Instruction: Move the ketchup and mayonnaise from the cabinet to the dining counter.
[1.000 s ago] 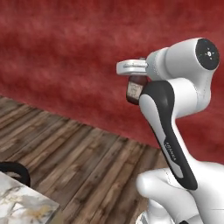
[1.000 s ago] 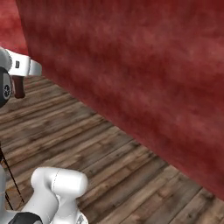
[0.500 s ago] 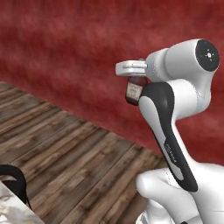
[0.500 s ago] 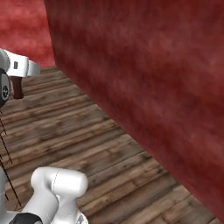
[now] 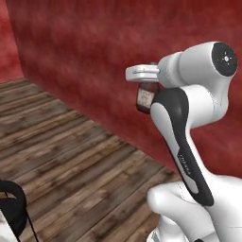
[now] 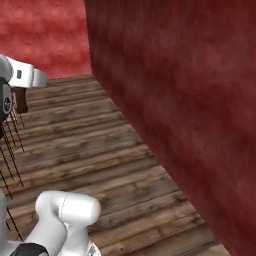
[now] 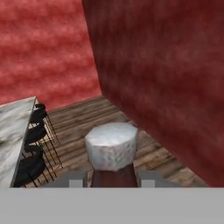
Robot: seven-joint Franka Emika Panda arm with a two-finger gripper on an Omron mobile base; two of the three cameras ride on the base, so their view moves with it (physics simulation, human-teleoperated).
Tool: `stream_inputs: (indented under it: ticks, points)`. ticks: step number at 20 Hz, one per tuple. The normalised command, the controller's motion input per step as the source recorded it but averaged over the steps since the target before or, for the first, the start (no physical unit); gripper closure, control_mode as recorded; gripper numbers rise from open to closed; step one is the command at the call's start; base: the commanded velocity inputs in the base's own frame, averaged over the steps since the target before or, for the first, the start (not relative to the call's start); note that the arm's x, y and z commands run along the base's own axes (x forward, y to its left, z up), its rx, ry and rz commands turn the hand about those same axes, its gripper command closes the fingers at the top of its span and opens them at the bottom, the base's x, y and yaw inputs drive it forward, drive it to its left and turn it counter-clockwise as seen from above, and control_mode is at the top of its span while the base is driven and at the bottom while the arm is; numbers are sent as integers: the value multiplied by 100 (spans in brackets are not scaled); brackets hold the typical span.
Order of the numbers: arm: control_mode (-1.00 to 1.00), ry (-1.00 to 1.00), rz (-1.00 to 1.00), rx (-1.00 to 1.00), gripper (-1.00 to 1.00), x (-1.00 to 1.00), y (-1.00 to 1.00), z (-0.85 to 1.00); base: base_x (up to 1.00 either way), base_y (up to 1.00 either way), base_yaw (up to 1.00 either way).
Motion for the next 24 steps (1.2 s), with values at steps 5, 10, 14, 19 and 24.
stream_inputs:
  ticks: [5,10,14,19,24]
  points:
    - [100,0,0,0,100,0,0,0,64,-11,46]
    - [100,0,0,0,100,0,0,0,64,-12,44]
    - [100,0,0,0,100,0,0,0,65,-15,39]
    - [100,0,0,0,100,0,0,0,66,-17,36]
    - [100,0,0,0,100,0,0,0,68,-16,36]
